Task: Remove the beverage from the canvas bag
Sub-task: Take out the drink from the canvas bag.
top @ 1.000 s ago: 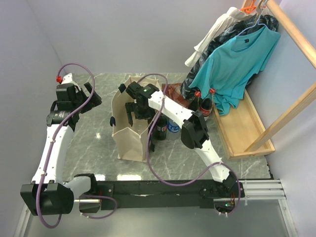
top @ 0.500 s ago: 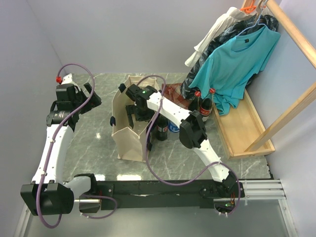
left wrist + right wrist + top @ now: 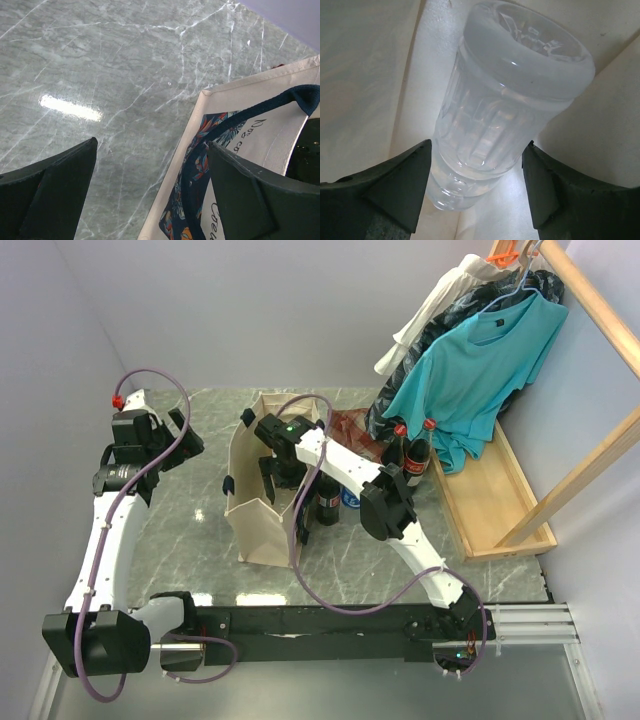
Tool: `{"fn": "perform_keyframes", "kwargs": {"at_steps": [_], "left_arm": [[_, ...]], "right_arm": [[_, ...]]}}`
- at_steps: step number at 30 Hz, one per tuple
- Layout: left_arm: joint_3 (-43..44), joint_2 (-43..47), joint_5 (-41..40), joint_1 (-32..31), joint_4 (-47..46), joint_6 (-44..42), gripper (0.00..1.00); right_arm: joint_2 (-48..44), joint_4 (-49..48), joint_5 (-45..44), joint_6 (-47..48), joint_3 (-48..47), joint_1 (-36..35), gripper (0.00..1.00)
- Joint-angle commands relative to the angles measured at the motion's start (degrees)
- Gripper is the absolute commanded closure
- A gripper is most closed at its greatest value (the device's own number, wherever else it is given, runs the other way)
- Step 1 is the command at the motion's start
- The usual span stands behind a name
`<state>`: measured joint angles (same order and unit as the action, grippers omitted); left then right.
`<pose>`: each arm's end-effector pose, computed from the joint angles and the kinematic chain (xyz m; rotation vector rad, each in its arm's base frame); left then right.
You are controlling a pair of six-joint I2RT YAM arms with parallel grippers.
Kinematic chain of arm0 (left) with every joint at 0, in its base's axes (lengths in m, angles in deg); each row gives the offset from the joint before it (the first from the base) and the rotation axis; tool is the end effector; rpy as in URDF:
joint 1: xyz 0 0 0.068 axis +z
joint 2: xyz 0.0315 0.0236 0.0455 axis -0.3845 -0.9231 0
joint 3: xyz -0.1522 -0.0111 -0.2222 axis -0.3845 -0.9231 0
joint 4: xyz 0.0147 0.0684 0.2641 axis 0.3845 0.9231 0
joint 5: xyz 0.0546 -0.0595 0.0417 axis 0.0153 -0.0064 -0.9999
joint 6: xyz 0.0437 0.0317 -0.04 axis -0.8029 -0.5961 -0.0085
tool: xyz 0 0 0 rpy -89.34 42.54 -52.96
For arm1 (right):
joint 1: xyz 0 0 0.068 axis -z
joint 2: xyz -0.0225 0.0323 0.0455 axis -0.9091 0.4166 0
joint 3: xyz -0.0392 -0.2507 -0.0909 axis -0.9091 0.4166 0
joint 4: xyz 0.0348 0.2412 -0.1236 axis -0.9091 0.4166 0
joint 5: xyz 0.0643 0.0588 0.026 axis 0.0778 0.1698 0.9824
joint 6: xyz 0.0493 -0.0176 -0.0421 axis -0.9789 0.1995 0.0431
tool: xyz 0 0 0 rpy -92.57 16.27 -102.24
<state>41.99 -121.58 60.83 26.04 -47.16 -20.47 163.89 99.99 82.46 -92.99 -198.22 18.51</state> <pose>0.2679 0.0145 0.3396 -0.5280 2.0649 -0.2651 0.3530 0.3847 0.1746 -0.4641 2.9631 0.3401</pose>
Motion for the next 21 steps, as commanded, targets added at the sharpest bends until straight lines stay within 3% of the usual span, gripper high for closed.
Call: {"fn": "perform_keyframes", "kwargs": {"at_steps": [1, 2, 3, 5, 13, 21], "left_arm": [[2.3, 1.8, -0.6, 0.5, -0.2, -0.7, 0.04], [2.3, 1.8, -0.6, 0.4, -0.2, -0.7, 0.04], [2.3, 1.7, -0.6, 0.5, -0.2, -0.7, 0.04], [2.3, 1.7, -0.5, 0.5, -0.3, -0.7, 0.03], [2.1, 2.1, 0.1, 0.7, -0.8, -0.7, 0.04], [1.8, 2.7, 0.9, 0.7, -1.4, -0.8, 0.04]], "right_arm": [[2.9, 4.4, 1.3, 1.1, -1.4, 0.0, 0.61], [3.2, 4.6, 1.2, 1.3, -1.4, -0.1, 0.67], [3.0, 4.5, 1.0, 1.6, -1.6, 0.1, 0.85], [3.0, 4.4, 1.1, 1.9, -1.8, 0.0, 1.00], [-2.6, 3.4, -2.1, 4.8, -6.2, 0.0, 1.00], [-12.1, -5.7, 0.4, 3.1, -7.1, 1.4, 1.00]]}}
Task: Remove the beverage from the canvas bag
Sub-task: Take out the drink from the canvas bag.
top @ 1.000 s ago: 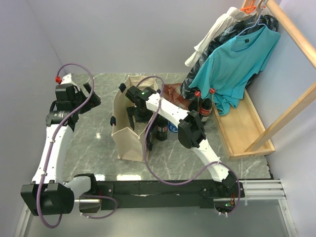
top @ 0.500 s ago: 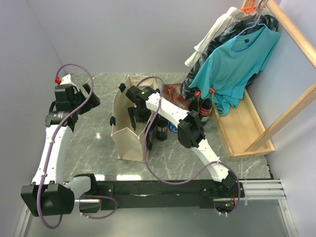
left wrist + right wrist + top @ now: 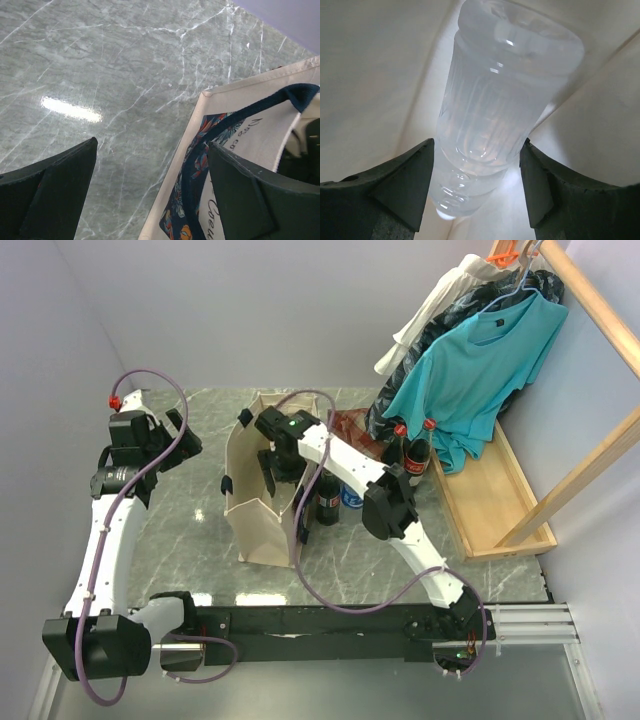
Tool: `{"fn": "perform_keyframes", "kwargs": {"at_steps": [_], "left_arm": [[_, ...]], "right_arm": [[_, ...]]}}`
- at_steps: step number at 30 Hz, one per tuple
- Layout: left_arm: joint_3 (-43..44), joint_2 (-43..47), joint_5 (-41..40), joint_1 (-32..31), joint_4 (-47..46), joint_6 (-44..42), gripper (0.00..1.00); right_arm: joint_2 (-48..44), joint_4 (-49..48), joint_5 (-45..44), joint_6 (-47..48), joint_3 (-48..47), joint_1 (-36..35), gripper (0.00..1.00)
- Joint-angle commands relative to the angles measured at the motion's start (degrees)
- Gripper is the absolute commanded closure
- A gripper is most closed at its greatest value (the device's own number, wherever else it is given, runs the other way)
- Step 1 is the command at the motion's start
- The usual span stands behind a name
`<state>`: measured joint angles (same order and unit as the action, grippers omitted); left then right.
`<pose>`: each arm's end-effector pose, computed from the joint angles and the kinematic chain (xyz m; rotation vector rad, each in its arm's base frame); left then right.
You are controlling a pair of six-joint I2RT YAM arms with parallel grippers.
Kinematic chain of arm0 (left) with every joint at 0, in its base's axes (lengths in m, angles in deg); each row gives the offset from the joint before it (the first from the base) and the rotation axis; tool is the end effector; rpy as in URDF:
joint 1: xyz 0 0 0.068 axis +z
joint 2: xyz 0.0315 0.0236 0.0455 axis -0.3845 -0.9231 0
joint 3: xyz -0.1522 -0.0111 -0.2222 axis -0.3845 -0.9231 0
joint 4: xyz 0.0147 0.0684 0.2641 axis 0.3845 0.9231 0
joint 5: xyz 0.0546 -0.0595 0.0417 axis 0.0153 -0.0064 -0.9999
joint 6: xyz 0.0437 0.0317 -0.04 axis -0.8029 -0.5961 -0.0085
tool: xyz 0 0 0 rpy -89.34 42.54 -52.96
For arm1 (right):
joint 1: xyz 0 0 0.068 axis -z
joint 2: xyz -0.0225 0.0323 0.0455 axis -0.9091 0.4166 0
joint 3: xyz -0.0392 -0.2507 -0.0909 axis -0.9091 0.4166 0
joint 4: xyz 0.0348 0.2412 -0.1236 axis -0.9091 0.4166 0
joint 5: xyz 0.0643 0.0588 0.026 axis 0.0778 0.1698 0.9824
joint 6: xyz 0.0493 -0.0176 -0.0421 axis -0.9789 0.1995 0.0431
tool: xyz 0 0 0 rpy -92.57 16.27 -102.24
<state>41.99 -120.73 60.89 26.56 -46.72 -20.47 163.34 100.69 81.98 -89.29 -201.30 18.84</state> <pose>0.2639 0.0166 0.3424 -0.5347 2.0554 -0.2619 0.3572 0.3841 0.1949 -0.5426 2.8918 0.3624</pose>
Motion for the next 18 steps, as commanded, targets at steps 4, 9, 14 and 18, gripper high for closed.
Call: {"fn": "perform_keyframes", "kwargs": {"at_steps": [4, 9, 14, 18], "left_arm": [[1.6, 2.1, 1.3, 0.2, -2.3, -0.9, 0.04], [2.3, 2.3, 1.3, 0.2, -1.7, -1.7, 0.03], [2.1, 2.9, 1.3, 0.2, -1.9, -1.8, 0.04], [1.9, 3.4, 1.6, 0.2, -2.3, -1.5, 0.04]], "right_arm": [[-14.0, -10.3, 1.8, -0.9, -4.2, 1.2, 1.00], [-15.9, -12.7, 2.4, -1.3, -4.9, 1.3, 1.00], [-16.6, -13.3, 2.7, -1.4, -4.7, 1.5, 1.00], [-17.7, -13.8, 2.3, -0.7, -6.2, 1.5, 1.00]]}}
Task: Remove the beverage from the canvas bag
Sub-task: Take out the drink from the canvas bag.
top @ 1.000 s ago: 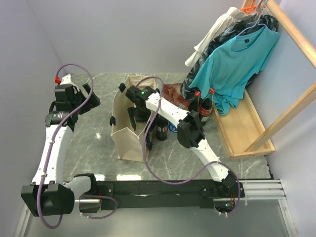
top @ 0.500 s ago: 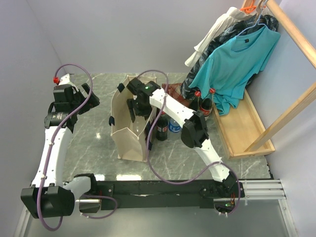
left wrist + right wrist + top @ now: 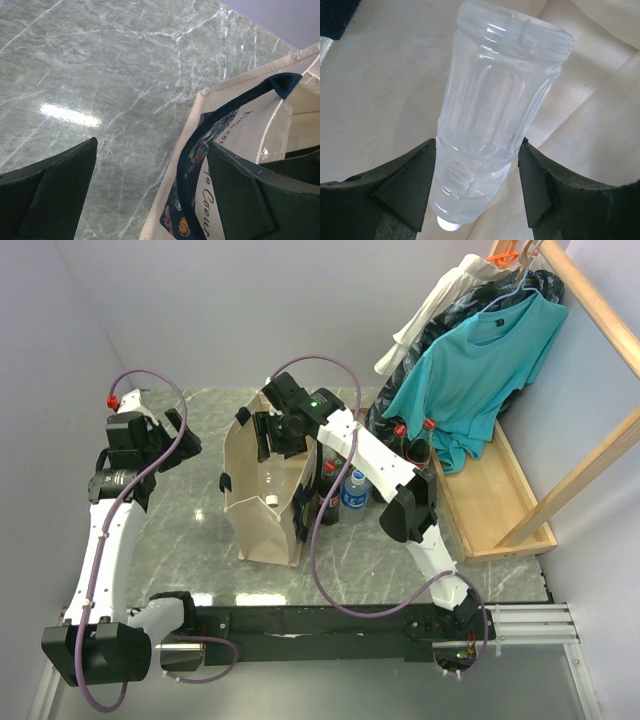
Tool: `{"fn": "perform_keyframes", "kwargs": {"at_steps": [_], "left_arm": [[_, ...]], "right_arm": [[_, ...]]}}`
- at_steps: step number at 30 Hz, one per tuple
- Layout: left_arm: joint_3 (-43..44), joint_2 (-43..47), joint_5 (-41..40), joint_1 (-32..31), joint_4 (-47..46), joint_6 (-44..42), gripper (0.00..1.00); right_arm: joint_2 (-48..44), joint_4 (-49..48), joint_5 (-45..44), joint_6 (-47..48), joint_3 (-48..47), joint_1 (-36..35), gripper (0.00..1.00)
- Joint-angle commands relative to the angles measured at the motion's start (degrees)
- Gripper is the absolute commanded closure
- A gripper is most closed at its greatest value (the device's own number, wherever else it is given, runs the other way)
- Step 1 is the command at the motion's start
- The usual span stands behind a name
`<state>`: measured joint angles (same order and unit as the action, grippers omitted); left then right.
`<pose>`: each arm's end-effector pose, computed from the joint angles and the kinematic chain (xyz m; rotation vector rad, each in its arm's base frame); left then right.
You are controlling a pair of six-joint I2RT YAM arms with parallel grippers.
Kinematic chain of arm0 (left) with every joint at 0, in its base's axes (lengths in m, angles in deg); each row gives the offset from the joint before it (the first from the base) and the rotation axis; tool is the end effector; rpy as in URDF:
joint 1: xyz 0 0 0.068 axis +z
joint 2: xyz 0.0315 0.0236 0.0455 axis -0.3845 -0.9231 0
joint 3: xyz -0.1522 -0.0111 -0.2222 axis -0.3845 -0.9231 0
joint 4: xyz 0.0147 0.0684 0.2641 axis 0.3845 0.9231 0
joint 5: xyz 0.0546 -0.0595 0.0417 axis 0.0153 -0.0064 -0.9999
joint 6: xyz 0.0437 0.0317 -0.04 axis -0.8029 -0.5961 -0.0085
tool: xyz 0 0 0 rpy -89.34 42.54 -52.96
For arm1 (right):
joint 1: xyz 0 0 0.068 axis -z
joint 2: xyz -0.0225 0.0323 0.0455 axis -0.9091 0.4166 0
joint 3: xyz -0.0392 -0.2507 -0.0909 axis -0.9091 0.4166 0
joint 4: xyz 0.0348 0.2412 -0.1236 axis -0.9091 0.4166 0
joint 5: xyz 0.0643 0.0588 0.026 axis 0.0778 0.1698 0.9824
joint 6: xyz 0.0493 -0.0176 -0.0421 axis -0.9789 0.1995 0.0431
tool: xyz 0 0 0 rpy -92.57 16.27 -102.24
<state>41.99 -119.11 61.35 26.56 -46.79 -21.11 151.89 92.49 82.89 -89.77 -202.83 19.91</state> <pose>0.2575 0.0157 0.3493 -0.5106 2.0311 -0.2678 0.3561 0.3702 0.3117 -0.4750 2.5557 0.6354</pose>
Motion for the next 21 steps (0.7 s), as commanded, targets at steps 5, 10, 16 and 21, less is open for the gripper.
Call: {"fn": "perform_keyframes", "kwargs": {"at_steps": [5, 10, 16, 21], "left_arm": [[2.0, 1.8, 1.6, 0.2, -2.4, -0.8, 0.03], [2.4, 2.5, 1.7, 0.2, -2.0, -1.8, 0.04], [3.8, 3.7, 1.3, 0.2, -1.3, -2.6, 0.04], [4.4, 4.7, 2.5, 0.2, -1.6, -2.8, 0.04]], "right_arm": [[-8.8, -8.4, 5.1, -3.2, -4.4, 2.6, 1.00], [-10.9, -11.6, 9.9, -5.9, -3.2, 3.6, 1.00], [-11.7, -15.7, 17.9, -8.9, -3.0, 4.0, 1.00], [-12.4, -18.0, 22.9, -11.0, -2.9, 4.3, 1.00]]}}
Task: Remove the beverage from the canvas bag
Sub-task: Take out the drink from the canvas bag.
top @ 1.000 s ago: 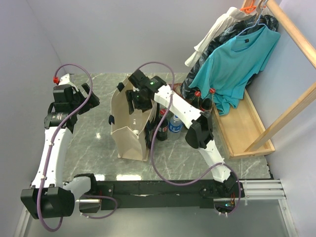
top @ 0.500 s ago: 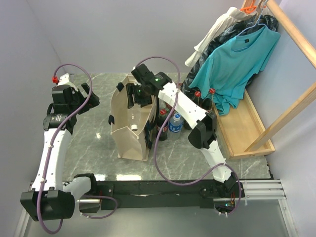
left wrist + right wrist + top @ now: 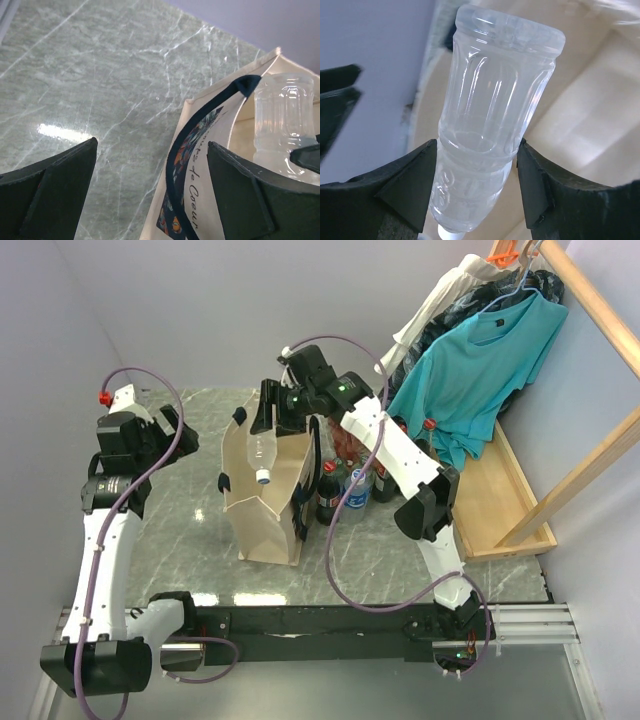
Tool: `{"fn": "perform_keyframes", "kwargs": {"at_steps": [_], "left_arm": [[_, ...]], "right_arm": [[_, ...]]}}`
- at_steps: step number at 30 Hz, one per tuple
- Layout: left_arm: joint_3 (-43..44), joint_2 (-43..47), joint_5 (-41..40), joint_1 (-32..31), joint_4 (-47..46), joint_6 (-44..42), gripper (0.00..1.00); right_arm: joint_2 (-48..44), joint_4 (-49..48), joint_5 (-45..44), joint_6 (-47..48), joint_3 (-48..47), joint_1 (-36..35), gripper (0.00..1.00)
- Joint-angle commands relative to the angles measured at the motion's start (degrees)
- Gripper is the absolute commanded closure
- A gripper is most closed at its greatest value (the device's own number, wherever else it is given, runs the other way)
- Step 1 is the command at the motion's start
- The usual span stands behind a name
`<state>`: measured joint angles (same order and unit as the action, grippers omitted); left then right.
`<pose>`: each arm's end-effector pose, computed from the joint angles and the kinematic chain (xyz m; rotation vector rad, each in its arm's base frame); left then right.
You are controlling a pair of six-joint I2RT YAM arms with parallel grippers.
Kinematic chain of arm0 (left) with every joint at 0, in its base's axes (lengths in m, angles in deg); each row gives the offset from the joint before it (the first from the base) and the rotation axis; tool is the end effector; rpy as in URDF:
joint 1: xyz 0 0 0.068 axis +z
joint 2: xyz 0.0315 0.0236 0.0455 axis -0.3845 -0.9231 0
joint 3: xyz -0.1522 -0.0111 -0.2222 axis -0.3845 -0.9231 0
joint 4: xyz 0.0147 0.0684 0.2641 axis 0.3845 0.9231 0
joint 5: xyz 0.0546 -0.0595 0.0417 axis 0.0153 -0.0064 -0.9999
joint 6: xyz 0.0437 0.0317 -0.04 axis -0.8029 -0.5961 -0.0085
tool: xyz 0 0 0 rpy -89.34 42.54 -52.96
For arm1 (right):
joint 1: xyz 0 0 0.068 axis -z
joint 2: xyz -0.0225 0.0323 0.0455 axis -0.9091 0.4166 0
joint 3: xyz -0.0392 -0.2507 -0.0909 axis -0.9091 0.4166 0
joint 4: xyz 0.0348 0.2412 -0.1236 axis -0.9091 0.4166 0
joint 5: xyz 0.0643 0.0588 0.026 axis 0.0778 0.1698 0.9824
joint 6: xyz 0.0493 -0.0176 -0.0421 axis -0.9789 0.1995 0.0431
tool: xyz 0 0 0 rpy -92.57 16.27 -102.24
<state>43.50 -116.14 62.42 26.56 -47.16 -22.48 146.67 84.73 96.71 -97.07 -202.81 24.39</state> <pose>0.2445 0.0138 0.3717 -0.4527 1.9577 -0.2822 0.3678 0.3439 0.3701 -0.3554 2.4200 1.0426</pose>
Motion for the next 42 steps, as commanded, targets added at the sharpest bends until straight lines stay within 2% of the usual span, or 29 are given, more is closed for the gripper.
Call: {"fn": "perform_keyframes", "kwargs": {"at_steps": [1, 9, 16, 18, 19, 22, 23, 25, 29, 33, 37, 42], "left_arm": [[3.3, 1.8, 1.9, 0.2, -1.1, -1.8, 0.03], [10.7, -0.6, 13.5, 0.2, 5.5, -5.2, 0.03], [12.4, 2.7, 12.3, 0.2, 6.1, -0.3, 0.04], [11.2, 4.4, 14.3, 0.2, 4.3, 1.4, 0.04], [8.9, 5.2, 18.4, 0.2, 3.6, 1.6, 0.03], [4.1, 8.5, 22.9, 0.2, 3.6, 1.1, 0.04], [2.7, 10.8, 23.2, 0.1, 3.3, 1.1, 0.04], [-2.1, 13.9, 23.7, 0.1, 1.0, 1.8, 0.04], [-7.9, 22.9, 24.6, 0.1, -0.8, 1.0, 0.04], [-7.1, 25.8, 25.8, 0.0, 3.2, -2.1, 0.04], [-6.6, 28.8, 27.8, -0.8, 4.6, -2.5, 0.04], [-8.7, 30.6, 31.0, -2.2, 2.6, -1.1, 0.04]], "right_arm": [[-7.3, -10.2, 10.1, -4.5, -2.9, -0.1, 1.00], [-9.3, -12.0, 11.5, -5.3, -0.3, -0.1, 1.00], [-10.6, -11.2, 8.5, -0.9, 4.2, -0.1, 1.00], [-12.4, -11.5, 6.3, 1.4, 7.2, -0.8, 1.00], [-13.3, -12.2, 4.9, 3.7, 10.9, -0.9, 1.00], [-18.7, -18.8, 1.6, 5.0, 21.3, -1.0, 1.00], [-20.8, -22.7, 0.9, 5.0, 23.1, -0.8, 1.00], [-21.5, -24.5, 0.0, 5.5, 24.7, -0.6, 1.00], [-20.7, -29.3, 0.7, 4.0, 24.6, -0.7, 1.00], [-16.1, -27.4, 3.2, -0.9, 17.1, -0.8, 1.00], [-14.5, -26.1, 0.8, -1.7, 12.1, -2.6, 1.00], [-16.6, -31.5, 1.9, -4.8, 16.6, -3.5, 1.00]]}}
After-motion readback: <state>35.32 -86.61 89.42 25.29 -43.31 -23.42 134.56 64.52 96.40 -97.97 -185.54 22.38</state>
